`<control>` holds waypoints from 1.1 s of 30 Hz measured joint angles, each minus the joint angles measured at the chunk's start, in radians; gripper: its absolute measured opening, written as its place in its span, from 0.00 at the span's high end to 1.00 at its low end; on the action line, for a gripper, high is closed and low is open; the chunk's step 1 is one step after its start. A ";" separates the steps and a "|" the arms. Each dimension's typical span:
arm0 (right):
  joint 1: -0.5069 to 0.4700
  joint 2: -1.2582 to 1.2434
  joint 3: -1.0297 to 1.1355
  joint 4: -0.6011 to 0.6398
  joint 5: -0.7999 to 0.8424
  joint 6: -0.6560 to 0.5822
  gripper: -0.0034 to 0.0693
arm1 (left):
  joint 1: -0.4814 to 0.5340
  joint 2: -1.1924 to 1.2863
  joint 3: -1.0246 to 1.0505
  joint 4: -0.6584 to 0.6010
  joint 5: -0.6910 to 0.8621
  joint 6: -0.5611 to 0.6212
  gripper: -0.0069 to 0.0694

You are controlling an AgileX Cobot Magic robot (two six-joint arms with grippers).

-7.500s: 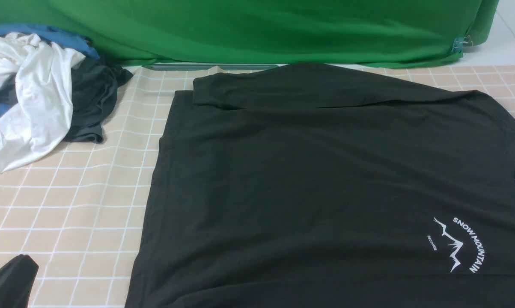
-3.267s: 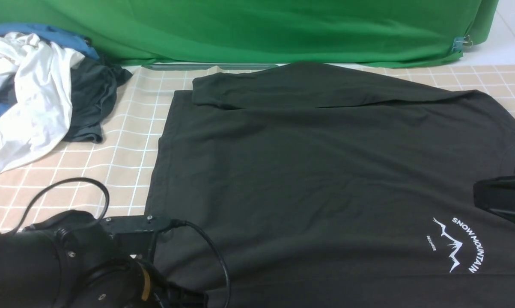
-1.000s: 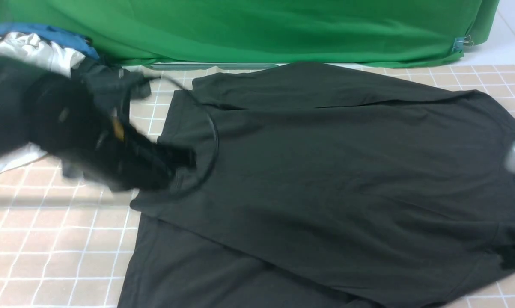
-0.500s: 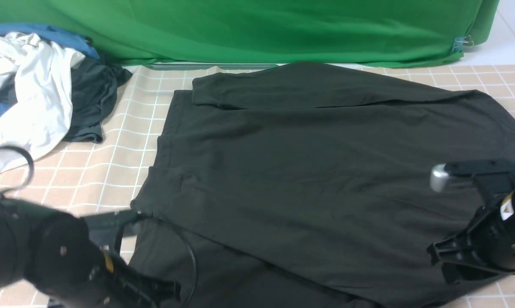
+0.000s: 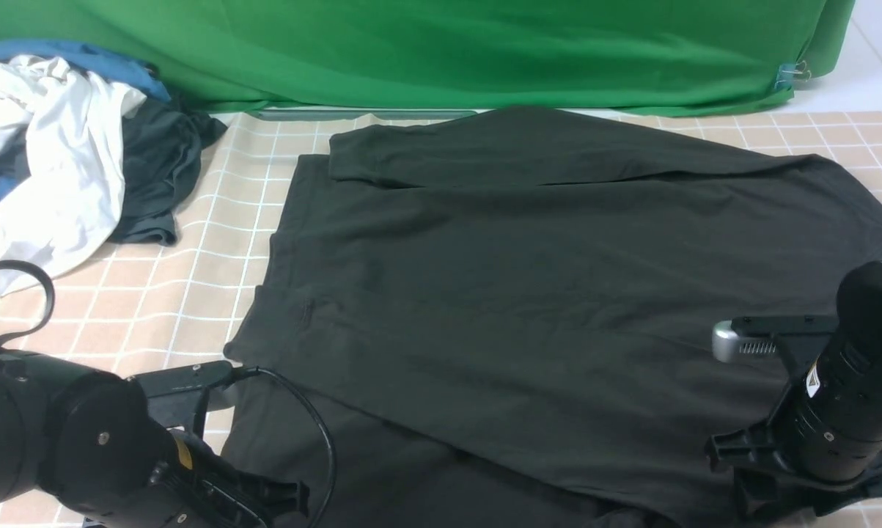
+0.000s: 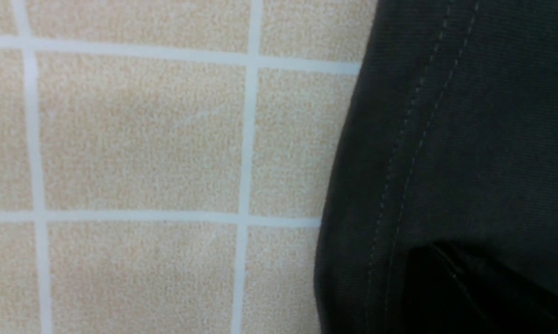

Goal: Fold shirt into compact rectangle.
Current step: 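Grab the top left corner of the dark shirt with the left gripper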

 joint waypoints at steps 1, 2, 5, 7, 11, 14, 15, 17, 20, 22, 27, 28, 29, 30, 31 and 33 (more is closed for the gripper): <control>0.000 0.002 -0.003 0.008 0.000 -0.008 0.32 | 0.000 0.000 0.000 -0.001 -0.001 0.000 0.89; 0.000 0.004 -0.005 0.014 -0.003 -0.026 0.46 | 0.000 0.000 0.000 -0.001 -0.002 0.000 0.89; 0.000 0.005 -0.006 0.020 -0.006 -0.047 0.75 | 0.000 0.000 0.001 -0.001 -0.002 0.000 0.89; -0.001 0.000 -0.007 0.022 -0.002 -0.066 0.85 | 0.000 0.000 0.001 -0.001 -0.002 0.000 0.89; -0.001 -0.038 -0.001 0.007 0.048 -0.085 0.86 | 0.000 0.000 0.001 -0.001 0.004 0.004 0.89; -0.001 -0.094 0.002 -0.014 0.114 -0.087 0.86 | 0.000 0.000 0.001 -0.001 0.004 0.005 0.89; -0.001 -0.122 0.002 -0.017 0.142 -0.102 0.86 | 0.000 0.000 0.001 -0.001 0.004 0.005 0.89; 0.000 -0.138 0.002 -0.018 0.168 -0.115 0.86 | 0.000 0.000 0.001 -0.001 0.004 0.005 0.89; 0.000 -0.158 0.002 -0.017 0.211 -0.131 0.86 | 0.000 0.000 0.001 -0.001 0.004 0.005 0.89; 0.000 -0.159 0.002 -0.017 0.218 -0.137 0.85 | 0.000 0.000 0.001 -0.001 0.005 0.005 0.89; 0.000 -0.159 0.004 -0.044 0.255 -0.140 0.65 | 0.000 0.001 -0.033 -0.001 0.069 0.004 0.89; 0.000 -0.159 0.004 -0.044 0.257 -0.140 0.64 | 0.000 0.001 -0.035 -0.001 0.087 0.002 0.89; 0.000 -0.160 0.004 -0.044 0.279 -0.144 0.54 | 0.000 -0.009 -0.054 0.000 0.148 -0.004 0.89; 0.000 -0.160 0.004 -0.044 0.292 -0.149 0.49 | 0.000 -0.019 -0.075 0.000 0.190 -0.005 0.89; 0.000 -0.161 0.004 -0.044 0.305 -0.159 0.43 | 0.000 -0.038 -0.104 0.001 0.223 -0.013 0.89; 0.000 -0.167 0.004 -0.044 0.327 -0.184 0.37 | 0.000 -0.077 -0.171 0.010 0.266 -0.044 0.89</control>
